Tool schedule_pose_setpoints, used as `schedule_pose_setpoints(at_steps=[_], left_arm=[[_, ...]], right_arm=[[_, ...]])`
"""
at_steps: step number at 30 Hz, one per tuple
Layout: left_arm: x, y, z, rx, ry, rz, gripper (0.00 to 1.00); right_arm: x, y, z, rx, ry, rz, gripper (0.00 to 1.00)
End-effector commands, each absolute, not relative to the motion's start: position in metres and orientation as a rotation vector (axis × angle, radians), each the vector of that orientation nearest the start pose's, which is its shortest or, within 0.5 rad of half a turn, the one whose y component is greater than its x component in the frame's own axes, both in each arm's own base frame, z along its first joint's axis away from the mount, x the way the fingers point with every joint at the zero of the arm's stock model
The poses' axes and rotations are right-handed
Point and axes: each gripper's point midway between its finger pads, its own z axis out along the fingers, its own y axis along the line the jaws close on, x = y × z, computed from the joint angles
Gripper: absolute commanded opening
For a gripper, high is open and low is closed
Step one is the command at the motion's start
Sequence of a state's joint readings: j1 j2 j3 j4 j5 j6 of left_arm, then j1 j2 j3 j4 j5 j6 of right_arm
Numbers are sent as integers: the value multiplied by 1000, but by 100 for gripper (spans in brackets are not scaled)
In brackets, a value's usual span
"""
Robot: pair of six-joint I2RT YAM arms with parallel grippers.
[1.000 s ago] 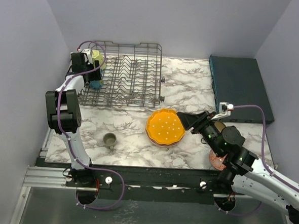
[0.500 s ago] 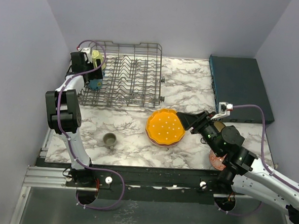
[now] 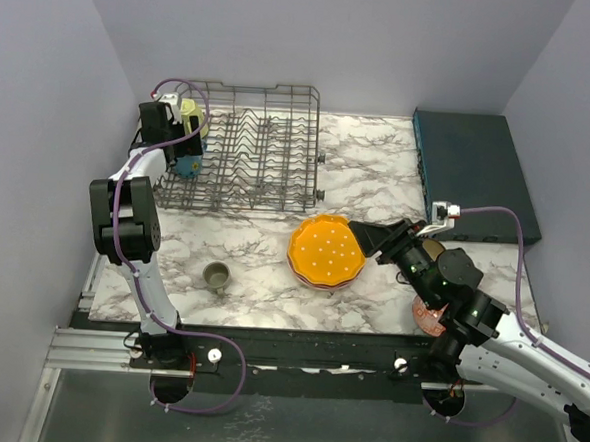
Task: Load the mixed dishes into the dish rack
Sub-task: Turn the cup upside down in the dish rack, then pick up the cup at the center of the board.
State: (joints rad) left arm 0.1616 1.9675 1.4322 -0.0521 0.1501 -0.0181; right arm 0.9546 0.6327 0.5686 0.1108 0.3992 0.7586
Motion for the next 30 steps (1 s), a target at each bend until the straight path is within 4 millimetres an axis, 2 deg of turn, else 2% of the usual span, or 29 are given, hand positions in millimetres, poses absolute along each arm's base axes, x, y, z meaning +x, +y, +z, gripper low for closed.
schedule_pose_setpoints(at_steps=[1,9,18,30], left_arm=[[546,68,141,-124,2084,-48,99],[540,67,160,-131,2056,-43,99],[521,69,183,-158,2025,-8,99],[483,42,229,-273,1995,-174,99]], right_arm=[[207,222,291,187,1621,1054,60],[204,222,288,189,1633,1069,60],[201,225,276,183,1679,1077,60],[196,243,258,62,1778,1062,60]])
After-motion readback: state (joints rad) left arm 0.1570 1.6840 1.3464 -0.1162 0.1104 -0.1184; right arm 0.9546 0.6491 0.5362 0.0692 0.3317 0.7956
